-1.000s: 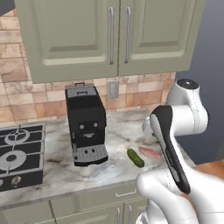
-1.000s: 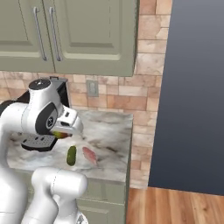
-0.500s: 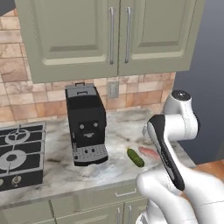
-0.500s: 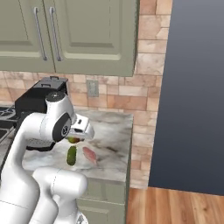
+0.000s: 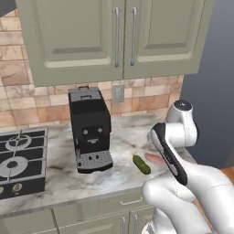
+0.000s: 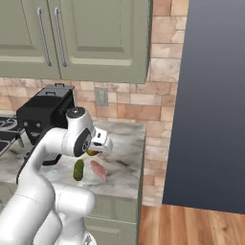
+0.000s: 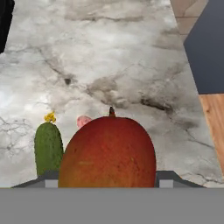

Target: Open the fridge, remove the mango, cucumber, and steak, and place them on any counter.

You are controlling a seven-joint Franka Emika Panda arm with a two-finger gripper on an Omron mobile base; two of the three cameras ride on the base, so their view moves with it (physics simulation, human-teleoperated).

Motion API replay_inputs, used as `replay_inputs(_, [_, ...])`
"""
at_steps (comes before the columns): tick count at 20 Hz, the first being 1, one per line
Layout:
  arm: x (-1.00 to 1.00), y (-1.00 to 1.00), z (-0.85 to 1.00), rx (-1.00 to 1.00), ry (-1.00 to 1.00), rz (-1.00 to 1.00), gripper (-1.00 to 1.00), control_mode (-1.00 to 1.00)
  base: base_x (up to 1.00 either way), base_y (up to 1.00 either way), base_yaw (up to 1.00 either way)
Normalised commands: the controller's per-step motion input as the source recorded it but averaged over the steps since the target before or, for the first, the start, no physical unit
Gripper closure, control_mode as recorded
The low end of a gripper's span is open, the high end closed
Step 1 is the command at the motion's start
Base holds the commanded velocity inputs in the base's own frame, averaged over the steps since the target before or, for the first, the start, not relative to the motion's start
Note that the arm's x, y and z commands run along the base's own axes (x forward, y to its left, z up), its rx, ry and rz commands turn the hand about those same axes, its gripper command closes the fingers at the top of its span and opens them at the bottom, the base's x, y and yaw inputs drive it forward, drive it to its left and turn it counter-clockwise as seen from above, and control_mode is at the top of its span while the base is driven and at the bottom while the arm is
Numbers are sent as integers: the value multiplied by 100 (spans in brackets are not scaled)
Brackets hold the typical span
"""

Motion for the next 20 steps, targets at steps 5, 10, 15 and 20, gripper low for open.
replay_inputs(5, [65,-5,-24,0,5,0,100,-100,0,0,0])
replay_inputs(10, [65,-9,-39,0,4,0,100,-100,0,0,0])
replay_inputs(15, [56,-13,-34,0,1,1,100,-100,0,0,0])
replay_inputs(20, [47,-1,-44,0,0,0,100,-100,0,0,0])
